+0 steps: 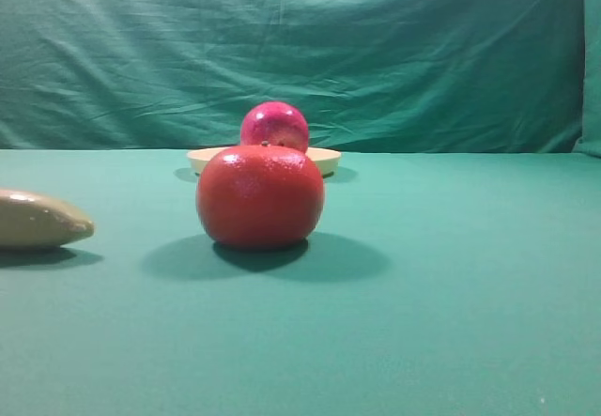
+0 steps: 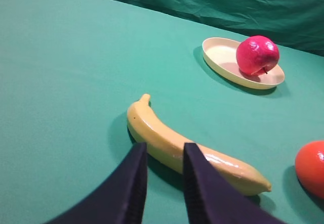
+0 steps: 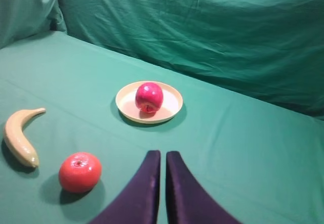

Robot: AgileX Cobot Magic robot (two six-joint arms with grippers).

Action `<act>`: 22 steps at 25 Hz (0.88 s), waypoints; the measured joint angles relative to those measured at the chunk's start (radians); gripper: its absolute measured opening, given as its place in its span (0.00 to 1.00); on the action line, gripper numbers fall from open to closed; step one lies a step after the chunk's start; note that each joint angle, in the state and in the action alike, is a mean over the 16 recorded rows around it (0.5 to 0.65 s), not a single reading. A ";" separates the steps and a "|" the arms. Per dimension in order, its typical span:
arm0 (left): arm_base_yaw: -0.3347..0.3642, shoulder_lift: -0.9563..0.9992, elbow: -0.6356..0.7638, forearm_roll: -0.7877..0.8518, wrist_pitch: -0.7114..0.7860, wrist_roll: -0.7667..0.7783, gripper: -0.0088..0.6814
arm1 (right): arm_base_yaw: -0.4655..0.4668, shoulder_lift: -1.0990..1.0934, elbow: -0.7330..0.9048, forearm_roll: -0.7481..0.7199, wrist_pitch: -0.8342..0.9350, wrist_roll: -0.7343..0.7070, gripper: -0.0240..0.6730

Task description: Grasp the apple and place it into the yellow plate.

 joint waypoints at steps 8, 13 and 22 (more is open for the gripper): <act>0.000 0.000 0.000 0.000 0.000 0.000 0.24 | -0.097 -0.087 0.177 -0.034 -0.138 0.031 0.03; 0.000 0.000 0.000 0.000 0.000 0.000 0.24 | -0.177 -0.175 0.345 -0.034 -0.256 0.037 0.03; 0.000 0.000 0.000 0.000 0.000 0.000 0.24 | -0.261 -0.306 0.615 -0.025 -0.396 0.045 0.03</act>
